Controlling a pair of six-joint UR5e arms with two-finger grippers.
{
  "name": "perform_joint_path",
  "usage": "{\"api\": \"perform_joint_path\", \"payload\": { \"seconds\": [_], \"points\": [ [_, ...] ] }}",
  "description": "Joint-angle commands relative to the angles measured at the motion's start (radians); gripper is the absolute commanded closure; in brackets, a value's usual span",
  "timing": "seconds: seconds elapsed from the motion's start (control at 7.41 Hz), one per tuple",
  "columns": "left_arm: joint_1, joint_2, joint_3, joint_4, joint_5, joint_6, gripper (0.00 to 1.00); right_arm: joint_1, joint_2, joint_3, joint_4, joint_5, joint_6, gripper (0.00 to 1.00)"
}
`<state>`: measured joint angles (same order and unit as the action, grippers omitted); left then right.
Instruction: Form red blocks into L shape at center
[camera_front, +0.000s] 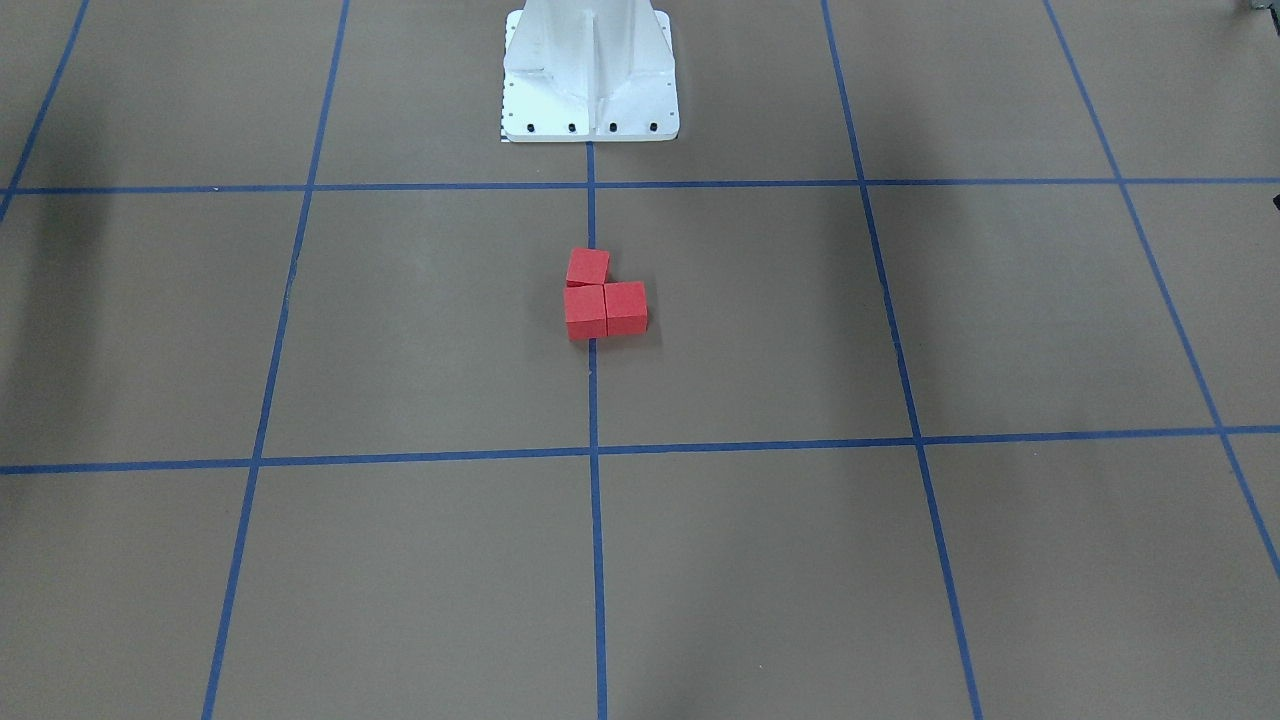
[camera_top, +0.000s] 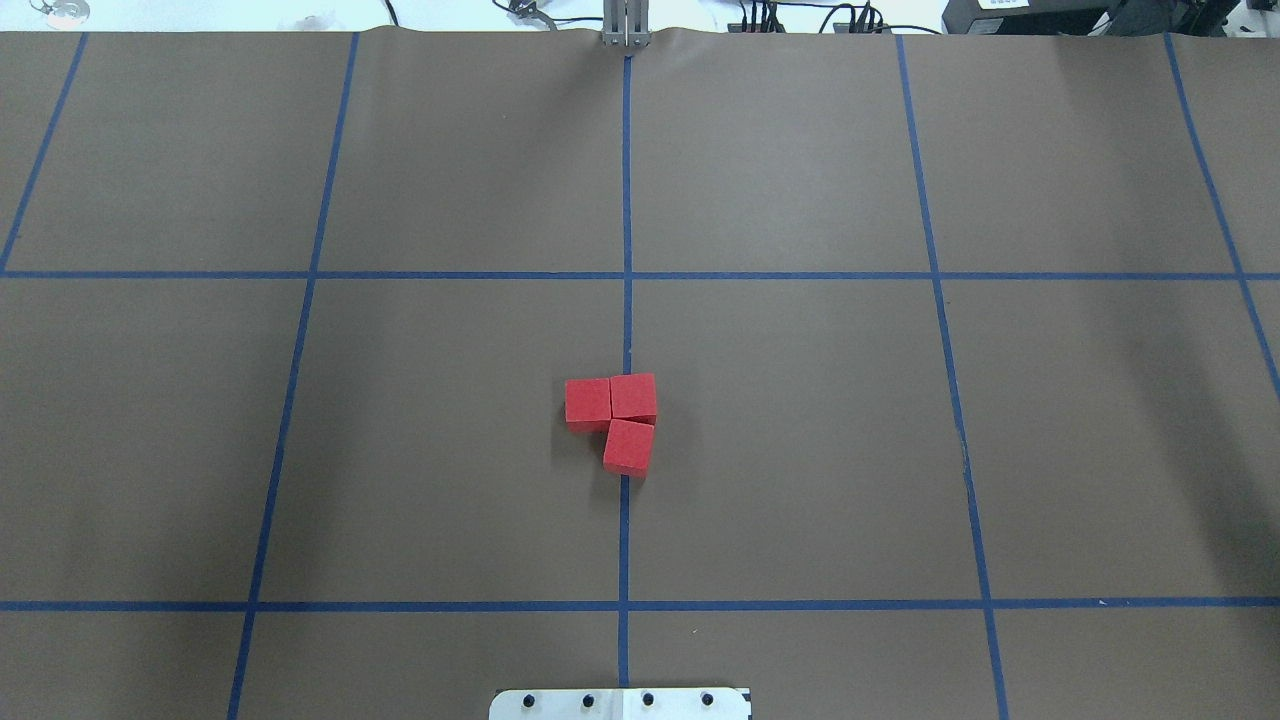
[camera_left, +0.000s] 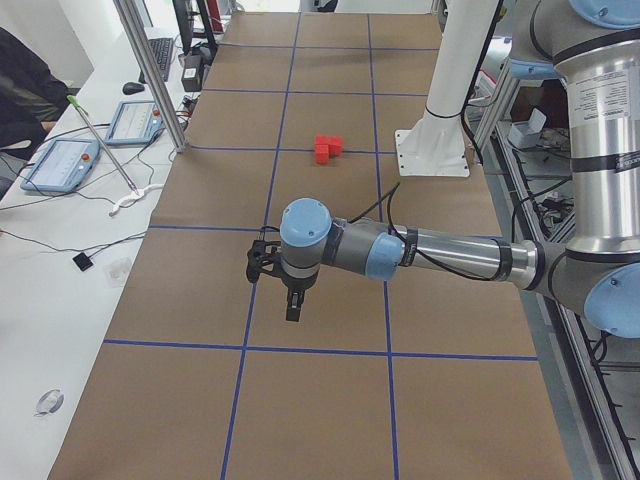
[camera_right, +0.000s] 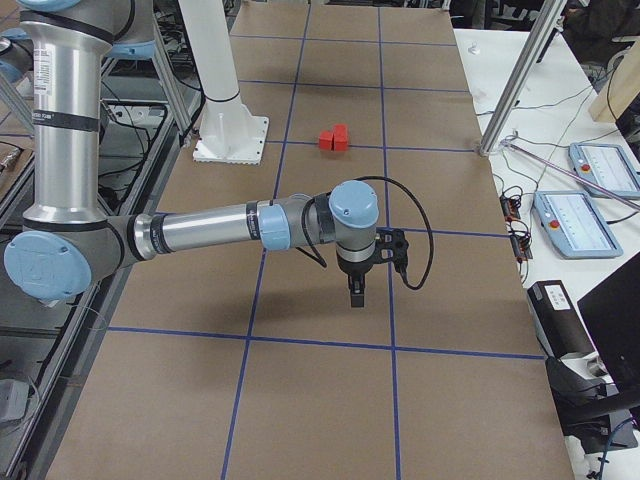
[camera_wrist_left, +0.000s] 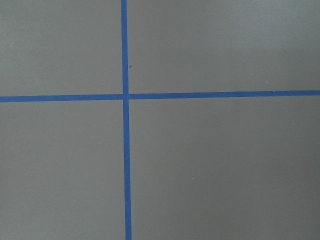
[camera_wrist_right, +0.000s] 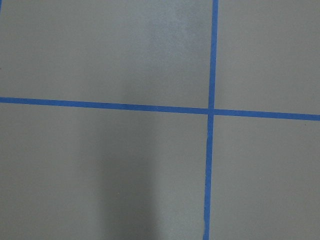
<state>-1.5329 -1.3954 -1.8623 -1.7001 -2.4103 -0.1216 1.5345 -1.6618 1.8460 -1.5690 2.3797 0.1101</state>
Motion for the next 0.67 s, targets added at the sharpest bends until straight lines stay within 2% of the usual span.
{"api": "perform_joint_path", "payload": {
  "seconds": [0.0, 0.54],
  "points": [
    [0.000, 0.004, 0.003, 0.000, 0.005, 0.010, 0.00, -0.001, 0.007, -0.013, 0.001, 0.024, 0.008, 0.01],
    [-0.029, 0.013, -0.040, 0.001, 0.003, 0.008, 0.00, -0.001, -0.016, -0.002, 0.001, 0.021, 0.011, 0.01]
  ]
}}
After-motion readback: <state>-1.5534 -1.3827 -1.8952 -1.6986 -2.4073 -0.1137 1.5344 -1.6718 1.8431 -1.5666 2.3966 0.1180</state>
